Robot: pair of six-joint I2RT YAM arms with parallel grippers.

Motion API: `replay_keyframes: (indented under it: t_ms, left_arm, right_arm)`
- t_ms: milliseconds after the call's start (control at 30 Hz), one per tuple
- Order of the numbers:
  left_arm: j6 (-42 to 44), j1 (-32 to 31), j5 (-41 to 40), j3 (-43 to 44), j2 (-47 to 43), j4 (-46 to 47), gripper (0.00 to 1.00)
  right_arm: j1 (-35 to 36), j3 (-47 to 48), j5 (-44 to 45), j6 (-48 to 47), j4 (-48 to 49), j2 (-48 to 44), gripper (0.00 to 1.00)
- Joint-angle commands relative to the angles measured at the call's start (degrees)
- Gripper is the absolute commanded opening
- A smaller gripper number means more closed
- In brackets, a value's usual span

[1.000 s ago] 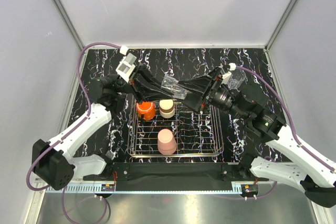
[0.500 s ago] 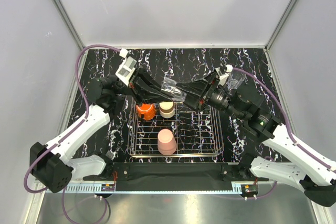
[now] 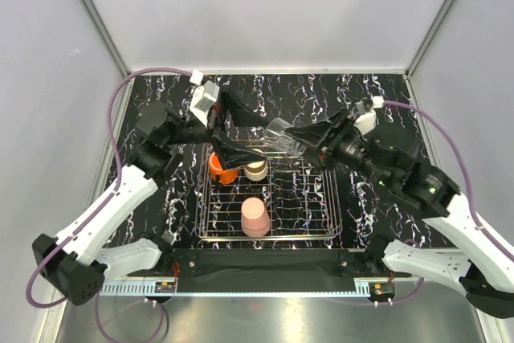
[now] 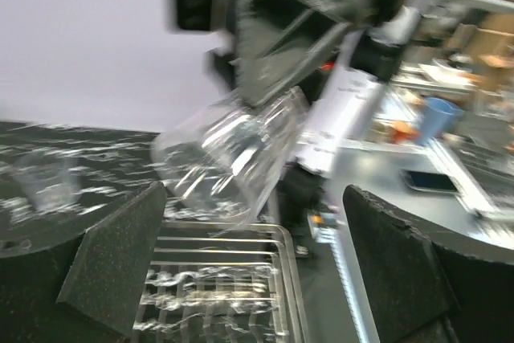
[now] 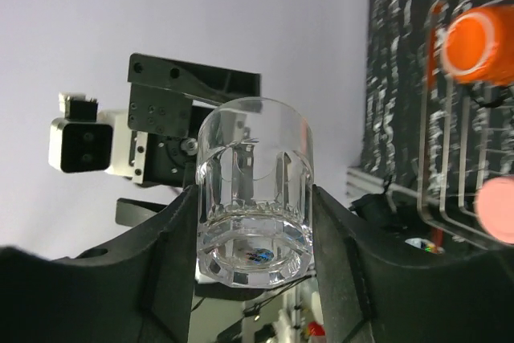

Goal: Load the cups into the dish rack

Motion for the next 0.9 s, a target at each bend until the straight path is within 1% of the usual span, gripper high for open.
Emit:
replay_keyframes:
  t_ms: [0,33,67,100,133,167,200,233,267,300,333,367,433,533,567,667,733,833,867]
  left_arm:
    - [14.0,-0.1,-16.2,4.6,-4.0,-18.8,0.99]
    - [14.7,-0.2,-19.9,4.6,-4.5,-20.1,0.99]
    - [16.0,-0.2,-26.7,4.7,-4.9,-21.3,0.99]
    - [16.2,-0.2,-30.2,4.7,-5.3,-22.4,0.99]
    - [16.5,-0.2,-33.4,5.0,-5.7,-25.0,0.99]
    - [18.1,-0.2,-38.2,5.9,-5.9,-26.3,0.99]
    - [18.3,-0.2,-40.6,6.1,-5.9,-28.4,0.99]
    - [18.3,-0.1,-43.1,6.3,-6.2,-29.3,0.99]
    - [18.5,-0.1,-47.7,6.7,-6.3,-30.2,0.99]
    - [18.7,-0.1,-49.4,6.8,-6.3,-30.9,0.99]
    - [19.0,-0.1,-50.6,7.1,-6.2,-32.2,0.99]
    - [19.2,-0.1,-51.9,7.3,-6.1,-32.6,0.99]
    - [19.2,-0.1,-52.7,7.9,-6.1,-33.8,0.99]
    - [19.1,-0.1,-52.6,7.3,-6.9,-33.0,0.99]
    - [19.0,-0.1,-52.5,7.2,-7.0,-33.0,0.99]
    - [18.6,-0.1,-52.2,7.3,-7.0,-33.1,0.99]
    - [18.6,-0.1,-51.8,7.4,-6.7,-33.5,0.99]
    - [18.3,-0.1,-51.5,7.6,-6.7,-33.7,0.99]
    - [18.2,-0.1,-51.5,7.6,-6.6,-33.7,0.99]
  right_arm:
    - [0.0,8.2,11.0,-6.5,-16.6,-1.1,0.0]
    - [0.0,9.4,12.0,-7.2,-22.2,-0.7,0.0]
    - [0.0,10.9,12.8,-8.7,-25.3,0.9,0.0]
    - [0.0,13.9,14.2,-9.4,-28.5,2.1,0.0]
    - [0.0,15.6,14.6,-10.2,-34.5,3.2,0.0]
    - [0.0,17.3,15.0,-11.7,-37.4,5.9,0.0]
    - [0.0,20.2,15.1,-12.5,-40.1,7.4,0.0]
    - [0.0,21.7,15.1,-13.3,-45.3,9.0,0.0]
    - [-0.1,23.2,15.0,-14.9,-48.2,12.2,0.0]
    - [0.0,26.1,14.9,-15.6,-51.0,14.1,0.0]
    - [0.0,27.5,14.5,-16.4,-56.1,16.0,0.0]
    - [0.0,29.3,13.3,-18.4,-58.2,19.4,0.0]
    - [-0.1,30.1,12.5,-19.9,-63.0,22.2,0.0]
    - [-0.9,29.1,10.0,-23.6,-67.0,27.7,0.0]
    - [-1.2,27.0,8.0,-25.8,-66.9,28.2,0.0]
    - [-3.5,22.1,5.4,-28.4,-66.9,28.7,0.0]
    - [-6.3,19.2,4.5,-30.1,-66.9,27.4,0.0]
    - [-8.3,13.3,1.8,-31.4,-65.9,25.0,0.0]
    - [-9.1,9.8,-0.1,-31.6,-65.1,24.3,0.0]
